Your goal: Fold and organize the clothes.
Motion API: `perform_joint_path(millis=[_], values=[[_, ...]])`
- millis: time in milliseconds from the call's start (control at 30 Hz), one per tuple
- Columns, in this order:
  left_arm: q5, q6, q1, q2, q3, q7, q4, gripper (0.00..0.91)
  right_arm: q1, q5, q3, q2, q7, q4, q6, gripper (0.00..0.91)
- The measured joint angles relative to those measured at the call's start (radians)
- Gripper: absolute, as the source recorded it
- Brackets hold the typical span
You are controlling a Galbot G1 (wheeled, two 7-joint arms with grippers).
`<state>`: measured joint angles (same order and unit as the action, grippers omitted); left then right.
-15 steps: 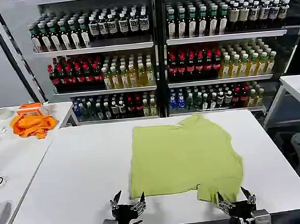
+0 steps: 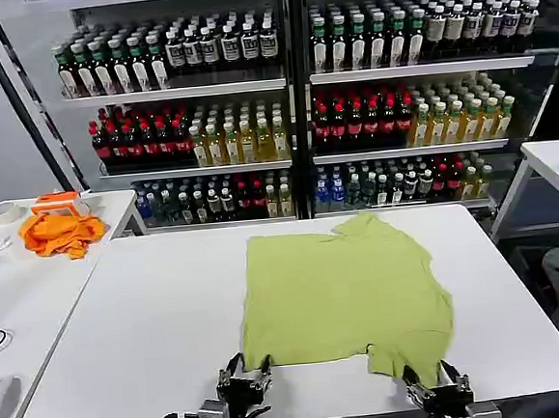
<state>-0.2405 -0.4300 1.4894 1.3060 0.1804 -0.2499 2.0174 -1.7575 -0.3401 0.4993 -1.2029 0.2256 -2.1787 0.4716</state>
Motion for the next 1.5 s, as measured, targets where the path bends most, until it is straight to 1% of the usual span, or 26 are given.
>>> perform_joint_path(millis=[467,733,1167,1333,1500], values=[[-0.032,0.015,0.021,-0.013,0.013,0.012,0.004,0.02,-0.015,-0.004,-0.002,-0.015,0.003,0.001,-0.034,0.0],[-0.055,0.015,0.043,-0.024,0.031,0.01,0.028,0.02,-0.049,-0.005,0.012,-0.015,0.0,-0.038,-0.063,0.0],[-0.102,0.017,0.143,-0.051,0.088,0.013,0.189,0.02,-0.145,-0.004,0.07,0.017,-0.002,-0.187,-0.08,0.0],[-0.122,0.021,0.194,-0.065,0.123,0.012,0.262,0.02,-0.146,-0.01,0.083,0.031,-0.004,-0.225,-0.08,0.0],[-0.126,0.025,0.213,-0.082,0.138,0.013,0.301,0.02,-0.116,-0.017,0.087,0.051,-0.001,-0.232,-0.08,0.0]])
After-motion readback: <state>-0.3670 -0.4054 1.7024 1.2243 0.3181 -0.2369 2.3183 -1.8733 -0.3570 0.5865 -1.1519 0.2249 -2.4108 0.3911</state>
